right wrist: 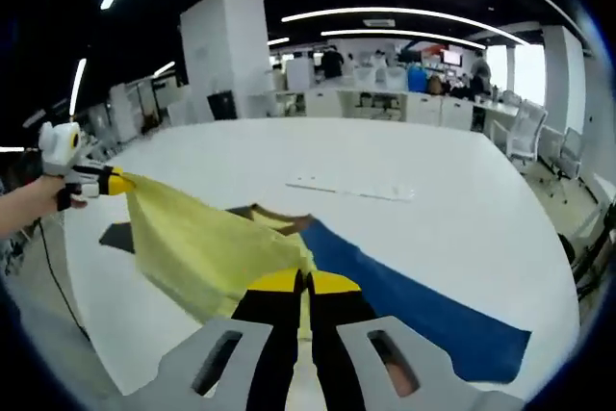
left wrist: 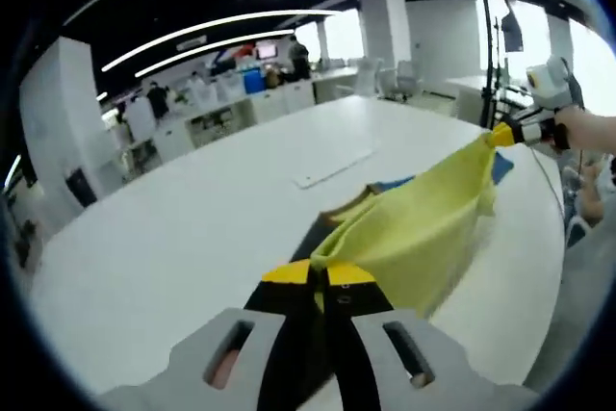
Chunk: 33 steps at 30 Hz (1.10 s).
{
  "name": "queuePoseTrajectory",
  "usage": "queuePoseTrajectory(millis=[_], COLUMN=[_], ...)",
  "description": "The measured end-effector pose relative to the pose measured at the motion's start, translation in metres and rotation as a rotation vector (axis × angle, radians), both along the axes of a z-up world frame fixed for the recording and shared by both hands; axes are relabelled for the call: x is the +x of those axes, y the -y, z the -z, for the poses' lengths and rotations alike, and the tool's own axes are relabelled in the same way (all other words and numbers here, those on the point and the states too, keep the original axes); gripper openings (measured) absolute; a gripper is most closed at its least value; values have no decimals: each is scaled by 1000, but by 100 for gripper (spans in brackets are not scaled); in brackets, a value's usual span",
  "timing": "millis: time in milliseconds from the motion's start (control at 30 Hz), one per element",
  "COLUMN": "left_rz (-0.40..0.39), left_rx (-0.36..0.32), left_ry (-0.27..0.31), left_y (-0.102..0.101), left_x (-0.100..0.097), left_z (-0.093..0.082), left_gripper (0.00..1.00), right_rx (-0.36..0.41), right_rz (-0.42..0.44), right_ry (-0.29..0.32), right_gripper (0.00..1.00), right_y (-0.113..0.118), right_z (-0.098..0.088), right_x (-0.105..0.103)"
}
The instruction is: Fold the garment on the visible template until the final outline fits inside the template.
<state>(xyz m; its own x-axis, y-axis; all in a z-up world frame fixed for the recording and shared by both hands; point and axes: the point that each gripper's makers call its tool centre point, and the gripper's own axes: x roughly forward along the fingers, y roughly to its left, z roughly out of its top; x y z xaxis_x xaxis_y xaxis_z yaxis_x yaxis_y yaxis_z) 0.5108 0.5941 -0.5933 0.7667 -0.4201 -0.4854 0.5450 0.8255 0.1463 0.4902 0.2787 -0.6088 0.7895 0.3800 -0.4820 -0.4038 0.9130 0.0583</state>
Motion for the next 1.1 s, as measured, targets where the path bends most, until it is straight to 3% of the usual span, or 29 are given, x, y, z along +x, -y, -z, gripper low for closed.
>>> queuePoseTrajectory(millis=[200,433,833,1100], left_rz=[-6,-20,-14,-5], left_rx=[-4,-16,-18,-6], left_ry=[68,121,167,153], left_y=[-1,-3,-4,-9], left_x=[8,14,9,-7], left_z=[-34,-60,-88,-88], left_gripper=[0,0,0,0], right_rx=[-4,-8,-2,2], right_rz=[-4,-6,-92,-168], right_ry=[61,138,217,225], right_gripper=[3,3,3,3], right_y=[11,27,23,13], right_z=[-26,-58,-89,-92], right_x=[11,20,16,-4])
